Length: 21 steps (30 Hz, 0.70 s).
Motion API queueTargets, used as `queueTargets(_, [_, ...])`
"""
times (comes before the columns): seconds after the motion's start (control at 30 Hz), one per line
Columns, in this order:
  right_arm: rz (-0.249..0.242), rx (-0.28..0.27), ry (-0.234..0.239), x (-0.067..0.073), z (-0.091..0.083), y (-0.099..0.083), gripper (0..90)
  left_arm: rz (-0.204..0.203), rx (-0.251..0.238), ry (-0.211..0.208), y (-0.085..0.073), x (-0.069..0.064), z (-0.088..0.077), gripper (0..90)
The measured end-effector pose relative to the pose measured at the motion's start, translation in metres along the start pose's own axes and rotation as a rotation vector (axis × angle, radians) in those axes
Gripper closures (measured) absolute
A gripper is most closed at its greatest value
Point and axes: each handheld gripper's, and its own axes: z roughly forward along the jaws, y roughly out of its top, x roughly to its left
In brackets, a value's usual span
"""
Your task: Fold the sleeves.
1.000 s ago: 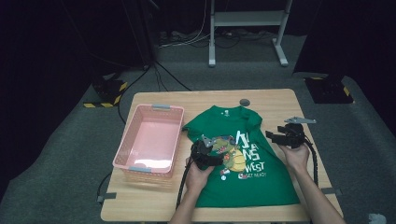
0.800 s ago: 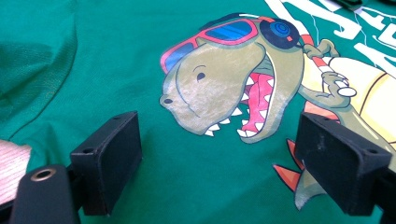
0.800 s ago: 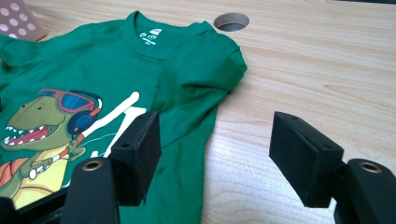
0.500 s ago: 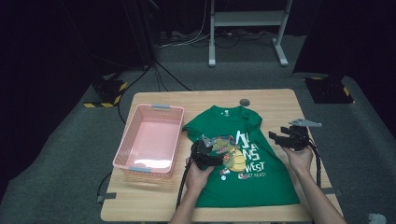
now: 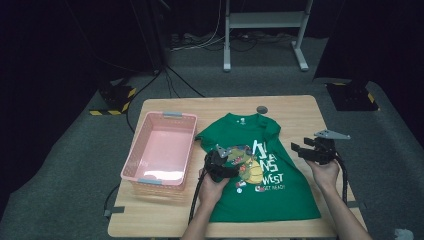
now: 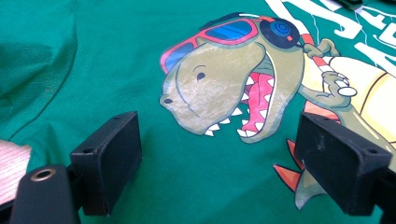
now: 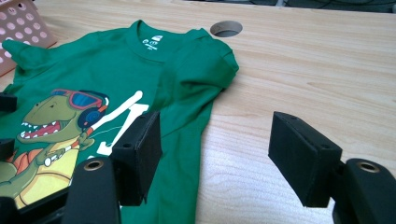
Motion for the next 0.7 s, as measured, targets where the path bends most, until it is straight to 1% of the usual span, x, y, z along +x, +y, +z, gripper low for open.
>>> queueTargets(0.3, [-0.002,0.002,0.001,0.001,-0.003,-0.005,34.3,0.000,0.000,0.000,0.000,0.000,0.000,15.0])
queueTargets(0.7, [0.006,-0.007,-0.001,0.001,-0.006,-0.012,34.3,-0.001,-0.001,-0.001,0.000,0.000,0.000,15.0])
